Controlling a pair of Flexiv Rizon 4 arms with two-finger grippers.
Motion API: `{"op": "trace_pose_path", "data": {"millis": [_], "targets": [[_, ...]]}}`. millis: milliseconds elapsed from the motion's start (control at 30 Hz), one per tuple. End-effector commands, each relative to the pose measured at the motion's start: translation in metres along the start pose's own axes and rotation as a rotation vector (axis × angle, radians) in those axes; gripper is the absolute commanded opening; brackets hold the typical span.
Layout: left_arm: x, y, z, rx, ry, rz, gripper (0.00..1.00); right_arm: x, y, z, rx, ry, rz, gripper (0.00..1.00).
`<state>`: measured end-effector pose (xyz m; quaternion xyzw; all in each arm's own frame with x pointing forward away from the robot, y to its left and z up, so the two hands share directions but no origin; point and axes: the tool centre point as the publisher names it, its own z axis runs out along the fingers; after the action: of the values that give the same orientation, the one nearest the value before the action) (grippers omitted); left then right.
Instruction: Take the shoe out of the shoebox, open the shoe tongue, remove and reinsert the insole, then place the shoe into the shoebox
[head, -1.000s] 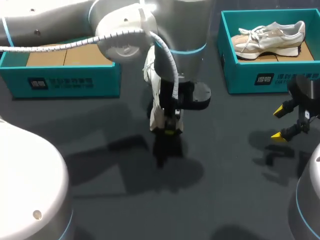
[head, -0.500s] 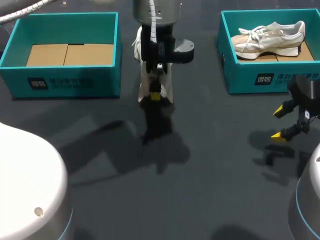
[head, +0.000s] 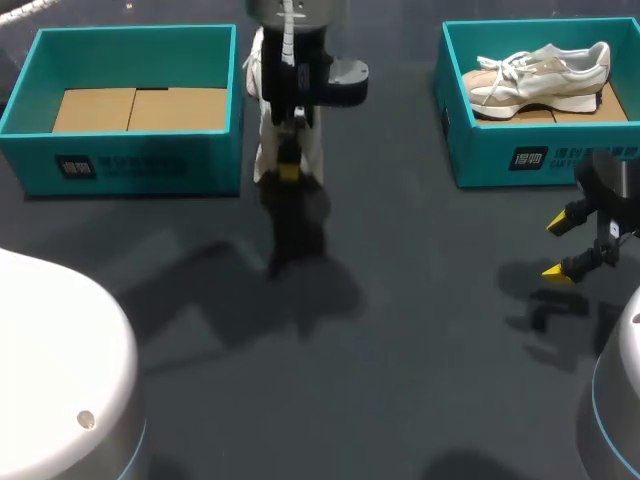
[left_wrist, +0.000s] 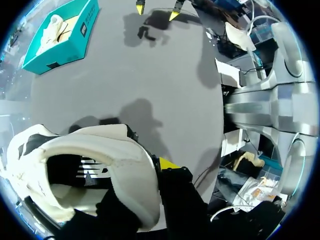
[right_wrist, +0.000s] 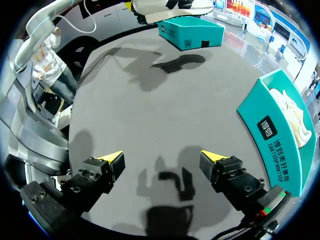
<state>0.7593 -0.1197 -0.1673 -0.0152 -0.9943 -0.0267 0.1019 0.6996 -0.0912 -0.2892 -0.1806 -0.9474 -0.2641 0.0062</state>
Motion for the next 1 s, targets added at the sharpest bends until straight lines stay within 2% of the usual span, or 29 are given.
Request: {"op": "trace_pose_path", "data": {"millis": [33,67,167,667,833,1000], "targets": [[-0.019,0.038,-0.019,0.004,0.011,-0.027,0.0,0.002,0.0,0.0,0.001,-0.002,0.0,1.0],[-0.026,0.049,-0.022,0.002,0.016,-0.026,0.0,0.002,0.0,0.0,0.001,-0.002,0.0,1.0],[-0.049,0.083,-0.026,-0.072,0.027,-0.007,0.0,0.002,0.0,0.0,0.001,-0.002,0.0,1.0],[-0.049,0.083,-0.026,-0.072,0.027,-0.007,0.0,0.002,0.0,0.0,0.001,-0.002,0.0,1.0],[-0.087,0.144,-0.037,-0.095,0.014,-0.014,0.0,0.002,0.0,0.0,0.001,-0.002,0.0,1.0],[-0.124,0.197,-0.043,-0.078,0.043,-0.024,0.0,0.002,0.0,0.0,0.001,-0.002,0.0,1.0]]}}
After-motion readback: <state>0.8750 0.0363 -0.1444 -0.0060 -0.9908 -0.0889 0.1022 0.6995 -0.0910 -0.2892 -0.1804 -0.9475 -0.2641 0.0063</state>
